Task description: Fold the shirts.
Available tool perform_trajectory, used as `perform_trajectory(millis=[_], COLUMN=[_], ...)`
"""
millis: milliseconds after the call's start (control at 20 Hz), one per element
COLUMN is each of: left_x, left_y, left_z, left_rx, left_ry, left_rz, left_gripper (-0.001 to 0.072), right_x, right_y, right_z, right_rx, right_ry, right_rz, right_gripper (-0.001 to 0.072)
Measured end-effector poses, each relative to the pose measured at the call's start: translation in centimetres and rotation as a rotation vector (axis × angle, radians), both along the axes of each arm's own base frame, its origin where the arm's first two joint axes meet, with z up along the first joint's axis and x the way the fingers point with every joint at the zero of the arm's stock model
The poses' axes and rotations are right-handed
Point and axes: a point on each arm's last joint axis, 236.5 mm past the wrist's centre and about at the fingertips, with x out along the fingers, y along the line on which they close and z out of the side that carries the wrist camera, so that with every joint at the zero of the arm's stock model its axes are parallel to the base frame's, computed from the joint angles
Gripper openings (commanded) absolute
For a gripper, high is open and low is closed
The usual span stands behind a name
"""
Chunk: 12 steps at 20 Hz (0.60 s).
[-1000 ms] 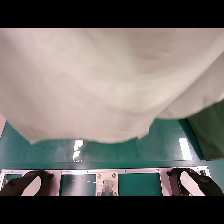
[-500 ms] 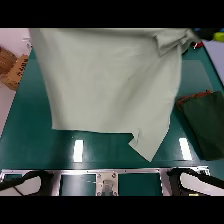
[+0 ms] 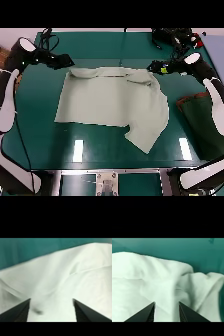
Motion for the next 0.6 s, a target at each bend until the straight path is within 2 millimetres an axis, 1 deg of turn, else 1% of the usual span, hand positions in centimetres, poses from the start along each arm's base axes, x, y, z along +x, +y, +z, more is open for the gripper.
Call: perform_trajectory(millis=[50, 100, 150, 250, 350, 450, 500, 600], left_x=[0.0, -0.1, -0.4, -1.5, -3.2, -5.7, -7.1, -10.1], left_y=[0.7, 1.6, 2.6, 4.7, 6.4, 7.5, 8.0, 9.0], left_z=[-0.1, 0.1, 0.4, 1.1, 1.5, 1.4, 1.4, 0.9], left_rx=[-0.003, -0.004, -0.006, -0.007, -0.01, -0.015, -0.023, -0.038], left_ry=[0.014, 0.027, 0.046, 0.09, 0.152, 0.237, 0.276, 0.349], left_rz=[0.005, 0.009, 0.008, -0.003, -0.022, -0.05, -0.055, -0.053], left_gripper=[0.0452, 0.0234, 0.0033, 0.0023, 0.0023, 0.0023, 0.0023, 0.0023], right_x=[-0.2, -0.8, -1.5, -3.8, -7.4, -11.5, -13.9, -18.6], right_y=[-1.2, -2.5, -3.9, -6.4, -8.1, -9.6, -10.2, -11.3], right_z=[-0.2, -0.3, -0.2, -0.1, -0.5, -1.1, -1.6, -2.7], right_rx=[0.008, 0.021, 0.037, 0.071, 0.107, 0.139, 0.15, 0.173], right_ry=[0.019, 0.051, 0.081, 0.158, 0.26, 0.347, 0.39, 0.46], right_rz=[-0.021, -0.038, -0.056, -0.079, -0.086, -0.119, -0.141, -0.203], right_gripper=[0.0282, 0.0173, 0.0166, 0.0165, 0.0164, 0.0167, 0.0174, 0.039])
